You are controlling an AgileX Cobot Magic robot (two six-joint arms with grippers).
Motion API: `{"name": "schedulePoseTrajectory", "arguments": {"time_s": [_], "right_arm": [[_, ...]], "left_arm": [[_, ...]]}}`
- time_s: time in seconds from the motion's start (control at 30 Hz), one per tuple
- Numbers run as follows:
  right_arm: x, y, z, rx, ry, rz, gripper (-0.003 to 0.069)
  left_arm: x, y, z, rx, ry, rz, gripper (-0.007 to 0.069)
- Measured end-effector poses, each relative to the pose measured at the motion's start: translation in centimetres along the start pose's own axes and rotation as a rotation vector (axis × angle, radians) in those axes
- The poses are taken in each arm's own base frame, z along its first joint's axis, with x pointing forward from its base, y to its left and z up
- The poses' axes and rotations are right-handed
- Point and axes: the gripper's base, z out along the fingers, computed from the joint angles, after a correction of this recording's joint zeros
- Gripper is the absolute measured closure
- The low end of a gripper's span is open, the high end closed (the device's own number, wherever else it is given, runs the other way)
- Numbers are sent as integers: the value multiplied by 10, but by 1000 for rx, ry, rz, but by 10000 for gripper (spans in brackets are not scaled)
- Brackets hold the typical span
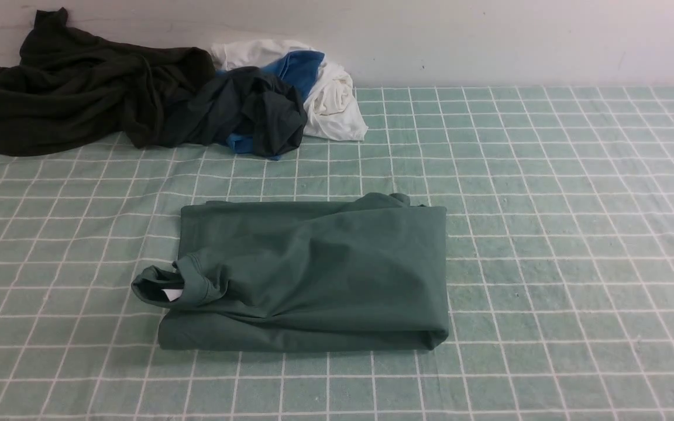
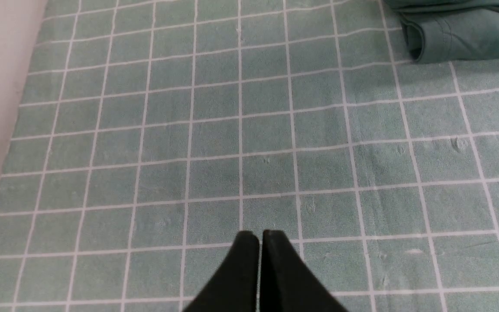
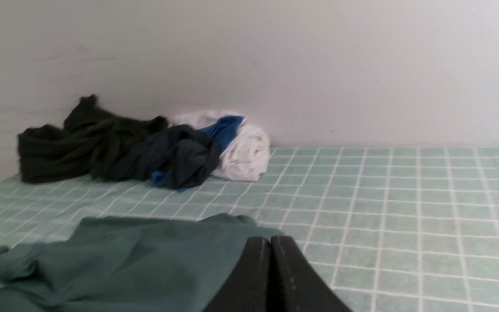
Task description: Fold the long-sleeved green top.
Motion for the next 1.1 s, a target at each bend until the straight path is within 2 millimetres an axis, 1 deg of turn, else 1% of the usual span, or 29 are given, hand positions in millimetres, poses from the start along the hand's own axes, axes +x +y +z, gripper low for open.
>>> {"name": "schedulePoseTrajectory", "arguments": {"time_s": [0.07,0.13,0.23,0.3,0.37,0.4,0.43,0.5,0.63,0.73,0.8,1.1], "right_arm": [[7,-3,1,69,-31,-22,673],[12,-6,2,128,-51,-7,673],[19,-9,5,179,-76,1,673],[29,-12,8,212,-105,-5,673],[43,-18,12,251,-138,5,673],[44,-18,12,255,-139,3,673],[52,-22,13,289,-151,26,673],[54,-24,13,310,-148,36,673],[63,-27,12,363,-47,14,673],[74,-29,11,389,81,-5,673],[77,-30,11,396,118,3,673],[78,-30,10,399,130,0,673]], "left_arm": [[0,0,0,5,0,-2,628],[0,0,0,1,0,-1,628],[0,0,0,1,0,-1,628],[0,0,0,3,1,-1,628],[0,0,0,2,1,-1,628],[0,0,0,2,1,-1,628],[0,0,0,2,1,-1,628],[0,0,0,2,1,-1,628],[0,0,0,2,1,-1,628],[0,0,0,3,1,-1,628],[0,0,0,2,1,-1,628],[0,0,0,3,1,-1,628]]}}
